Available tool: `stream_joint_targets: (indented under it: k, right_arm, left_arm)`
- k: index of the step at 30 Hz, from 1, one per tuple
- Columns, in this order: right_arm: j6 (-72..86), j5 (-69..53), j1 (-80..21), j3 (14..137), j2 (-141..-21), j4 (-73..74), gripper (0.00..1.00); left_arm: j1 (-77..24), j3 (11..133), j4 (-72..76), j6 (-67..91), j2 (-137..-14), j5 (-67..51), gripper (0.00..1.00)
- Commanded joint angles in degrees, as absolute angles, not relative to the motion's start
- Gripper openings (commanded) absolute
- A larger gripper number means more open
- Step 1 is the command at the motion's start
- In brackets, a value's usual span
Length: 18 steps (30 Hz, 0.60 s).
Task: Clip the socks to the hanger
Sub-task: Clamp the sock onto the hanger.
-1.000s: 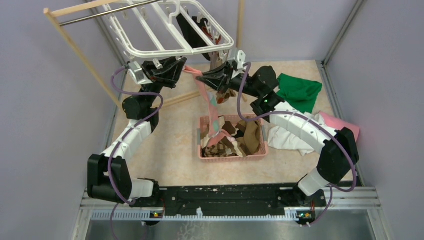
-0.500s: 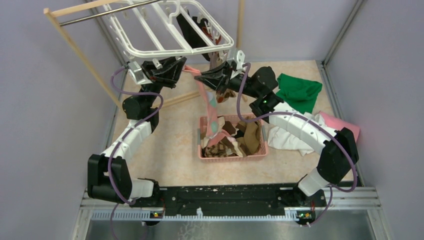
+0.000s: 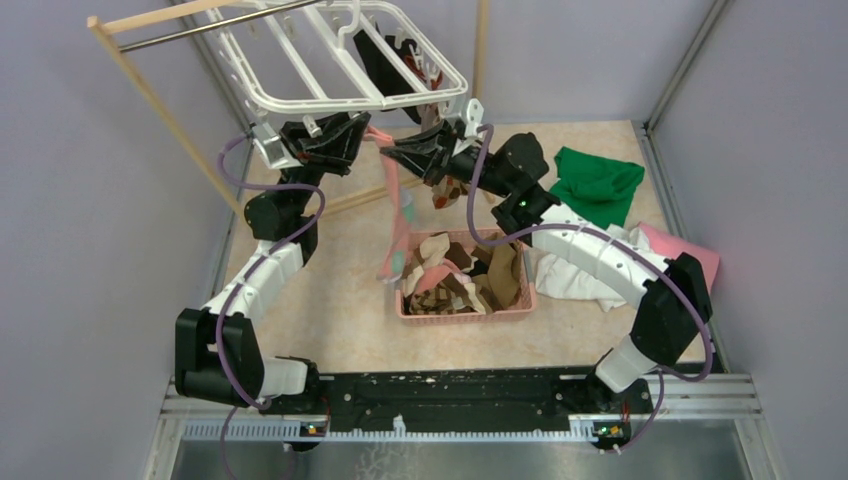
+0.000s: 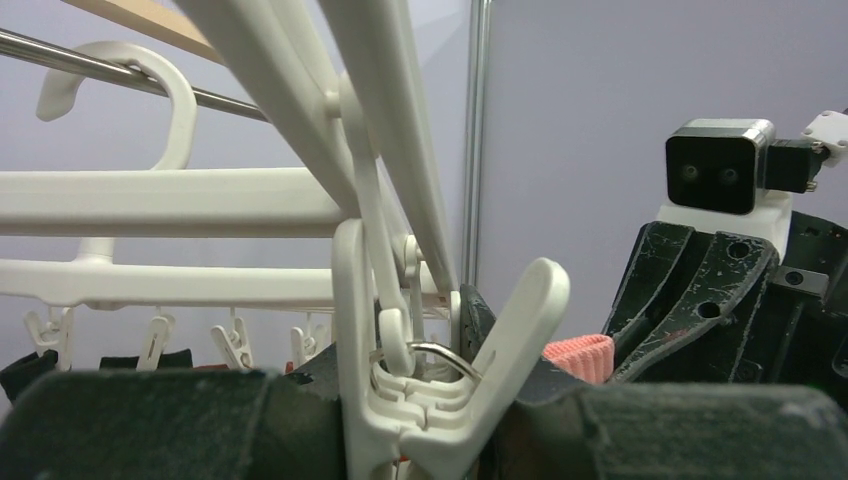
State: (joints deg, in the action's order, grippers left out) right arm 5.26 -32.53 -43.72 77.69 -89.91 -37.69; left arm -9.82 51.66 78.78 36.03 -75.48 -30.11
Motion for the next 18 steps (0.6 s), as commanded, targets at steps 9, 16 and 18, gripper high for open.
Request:
stream_joint_targets:
  k: [9,16,18]
  right_arm:
    - [6.2,-28.6,-45.1,82.3,-91.2,-42.3,0.0]
    - [7.0,-28.3,-45.0,81.8,-90.9,-44.0,0.0]
    - [6.9,-28.2,-45.0,81.3,-90.7,-43.9,0.0]
  left_arm:
    - [-10.0,53.4,83.0,38.0,-74.8,-29.2,0.18]
    - [-10.0,53.4,82.6,37.9,-74.8,-28.8,0.21]
    - [-10.0,53.5,82.3,37.8,-74.6,-28.7,0.25]
